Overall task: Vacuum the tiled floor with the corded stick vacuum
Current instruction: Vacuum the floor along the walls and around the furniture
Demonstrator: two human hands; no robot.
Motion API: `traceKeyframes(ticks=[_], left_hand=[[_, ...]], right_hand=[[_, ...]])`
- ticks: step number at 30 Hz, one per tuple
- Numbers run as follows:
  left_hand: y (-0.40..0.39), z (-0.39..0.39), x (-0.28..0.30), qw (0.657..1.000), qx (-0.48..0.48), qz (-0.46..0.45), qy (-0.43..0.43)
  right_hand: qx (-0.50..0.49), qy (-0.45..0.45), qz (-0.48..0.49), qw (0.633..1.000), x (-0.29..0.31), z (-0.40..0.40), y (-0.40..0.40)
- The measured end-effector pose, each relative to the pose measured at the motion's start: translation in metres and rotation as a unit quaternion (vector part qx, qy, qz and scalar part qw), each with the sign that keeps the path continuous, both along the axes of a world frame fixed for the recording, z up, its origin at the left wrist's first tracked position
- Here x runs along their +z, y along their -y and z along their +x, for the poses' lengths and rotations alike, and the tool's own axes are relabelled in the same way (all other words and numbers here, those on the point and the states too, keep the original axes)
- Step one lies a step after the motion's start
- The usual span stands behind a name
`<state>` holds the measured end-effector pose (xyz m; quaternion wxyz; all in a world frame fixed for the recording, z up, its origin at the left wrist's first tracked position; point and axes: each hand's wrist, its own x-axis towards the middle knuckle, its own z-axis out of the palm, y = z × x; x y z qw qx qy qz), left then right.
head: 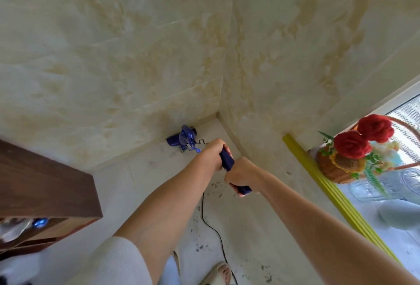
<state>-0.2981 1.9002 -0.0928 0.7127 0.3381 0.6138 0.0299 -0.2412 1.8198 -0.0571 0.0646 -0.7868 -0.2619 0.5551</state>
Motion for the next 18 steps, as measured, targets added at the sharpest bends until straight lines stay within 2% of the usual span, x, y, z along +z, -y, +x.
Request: traceKeyframes(ticks=[2,13,15,18], left_hand=[[0.000,-0.005,0.006,0.999,-0.004,-0.009,-0.036],[0.010,-0.094,0.013,0.996,0.070,-0.049,-0.032],[0.002,-0.105,0.012,0.995,0.092,-0.039,-0.028],[-0.006,-0.122,0.015,0.997,0.057,-0.004,-0.047]], right_hand=[[0.020,0.000,0.005,1.000,0.004,-0.010,0.003],[0.035,-0.039,-0.007,0.999,0.031,-0.086,0.009],[0.037,-0.031,-0.003,0.999,0.031,-0.100,0.002],[0.038,-0.024,0.006,0.999,0.027,-0.118,-0.007]])
